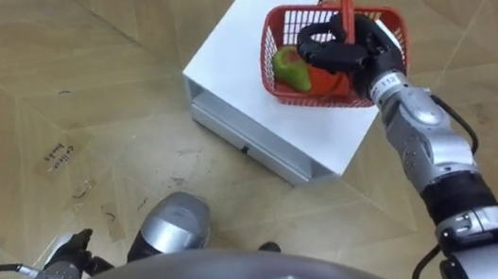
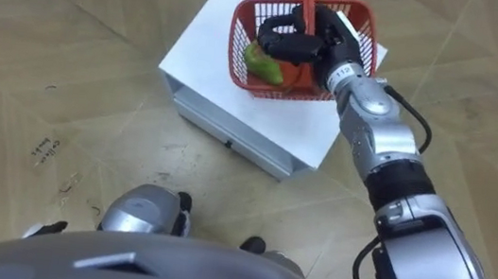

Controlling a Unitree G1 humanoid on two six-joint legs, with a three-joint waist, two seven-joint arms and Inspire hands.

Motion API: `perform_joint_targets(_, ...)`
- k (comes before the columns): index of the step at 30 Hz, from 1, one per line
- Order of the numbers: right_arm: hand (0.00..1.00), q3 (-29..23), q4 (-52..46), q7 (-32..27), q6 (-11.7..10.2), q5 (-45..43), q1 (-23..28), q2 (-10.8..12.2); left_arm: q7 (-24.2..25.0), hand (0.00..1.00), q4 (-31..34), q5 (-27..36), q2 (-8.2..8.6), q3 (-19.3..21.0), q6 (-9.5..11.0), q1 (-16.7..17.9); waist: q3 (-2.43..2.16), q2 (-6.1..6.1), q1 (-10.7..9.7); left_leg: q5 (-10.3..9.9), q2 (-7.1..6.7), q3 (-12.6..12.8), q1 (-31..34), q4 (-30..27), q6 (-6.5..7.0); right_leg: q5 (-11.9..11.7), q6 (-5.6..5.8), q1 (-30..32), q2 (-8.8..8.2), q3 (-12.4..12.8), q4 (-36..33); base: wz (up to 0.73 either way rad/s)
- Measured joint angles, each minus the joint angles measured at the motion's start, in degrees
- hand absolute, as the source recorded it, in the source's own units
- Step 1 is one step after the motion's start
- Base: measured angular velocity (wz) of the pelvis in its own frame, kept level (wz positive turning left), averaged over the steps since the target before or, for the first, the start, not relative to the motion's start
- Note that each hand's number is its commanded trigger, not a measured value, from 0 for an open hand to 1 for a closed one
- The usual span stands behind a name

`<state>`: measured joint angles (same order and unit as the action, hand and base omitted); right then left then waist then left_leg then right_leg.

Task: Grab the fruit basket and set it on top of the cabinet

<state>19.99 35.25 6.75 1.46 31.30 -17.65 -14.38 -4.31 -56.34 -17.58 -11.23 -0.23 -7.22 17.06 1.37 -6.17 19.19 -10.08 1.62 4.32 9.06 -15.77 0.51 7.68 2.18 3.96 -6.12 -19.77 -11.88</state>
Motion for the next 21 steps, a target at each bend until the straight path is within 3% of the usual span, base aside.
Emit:
perform_joint_targets(1, 0.00, 0.0, 0.1, -0.1, 0.0, 0.3, 0.0, 0.0, 0.0, 0.00, 0.1, 0.0, 0.03, 0.0, -0.1, 0.2, 0.00, 0.01, -0.1, 0.0, -0.01, -0.2, 0.0, 0.0, 0.00, 0.0, 0.00, -0.1, -0.06, -0.9, 0.1, 0.06)
perform_joint_targets(21, 0.00, -0.2, 4.5, -1.5, 0.0, 0.4, 0.0, 0.0, -0.3, 0.00, 1.2, 0.0, 0.57, -0.6, -1.1, 0.5, -0.05, 1.10, -0.2, -0.3, -0.25, -0.3, -0.3, 0.3, 0.42, 0.4, 0.59, 0.1, -0.92, -1.8, -0.8, 0.00)
